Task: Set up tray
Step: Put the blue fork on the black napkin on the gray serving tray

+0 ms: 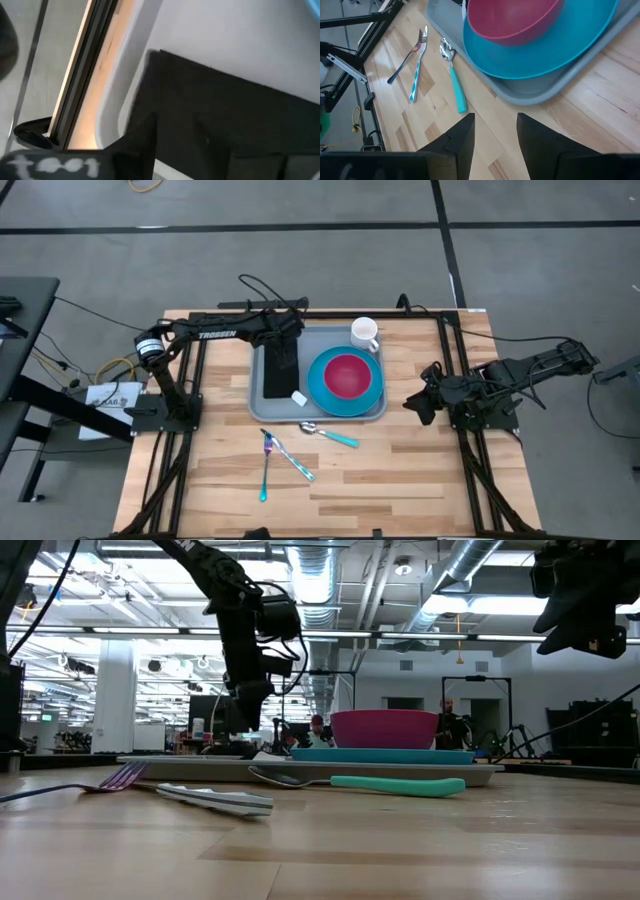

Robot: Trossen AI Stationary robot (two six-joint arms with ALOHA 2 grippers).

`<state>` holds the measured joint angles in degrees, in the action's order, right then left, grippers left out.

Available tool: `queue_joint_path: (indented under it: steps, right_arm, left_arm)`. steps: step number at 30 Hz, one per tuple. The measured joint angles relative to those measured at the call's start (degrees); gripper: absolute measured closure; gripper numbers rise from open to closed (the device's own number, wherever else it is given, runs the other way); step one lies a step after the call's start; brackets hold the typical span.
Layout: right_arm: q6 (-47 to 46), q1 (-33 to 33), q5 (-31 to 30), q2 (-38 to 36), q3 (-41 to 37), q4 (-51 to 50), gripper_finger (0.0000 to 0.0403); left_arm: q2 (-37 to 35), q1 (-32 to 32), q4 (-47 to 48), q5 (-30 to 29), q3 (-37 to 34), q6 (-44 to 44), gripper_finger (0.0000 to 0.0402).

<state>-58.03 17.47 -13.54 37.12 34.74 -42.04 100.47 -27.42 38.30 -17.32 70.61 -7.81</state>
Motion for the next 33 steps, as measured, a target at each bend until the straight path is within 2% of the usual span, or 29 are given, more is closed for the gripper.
queue_joint_path:
  steps: [8,14,20,26,29,33]
  right_arm:
    - [0.0,0.0,0.0,0.0,0.0,0.0,0.0265]
    - [0.0,0.0,0.0,0.0,0.0,0.0,0.0265]
    - [0.1,0.0,0.1,0.0,0.0,-0.1,0.0265]
    - [0.0,0.0,0.2,0.0,0.0,-1.5,0.0265]
    - [0.0,0.0,0.2,0.0,0.0,-1.6,0.0265]
    - [0.0,0.1,0.2,0.0,0.0,-2.7,0.0265]
  left_arm:
    - [0.0,0.1,-0.1,1.5,0.0,2.6,0.026]
    - [0.0,1.2,4.2,8.5,0.0,7.2,0.0252]
    - [0.0,5.0,8.0,14.4,0.0,12.6,0.0255]
    - [-1.2,10.5,12.3,23.0,0.0,23.5,0.0256]
    - [-4.7,14.4,12.3,22.0,0.0,29.0,0.0256]
    - [-12.3,20.0,12.2,16.2,0.0,39.5,0.0256]
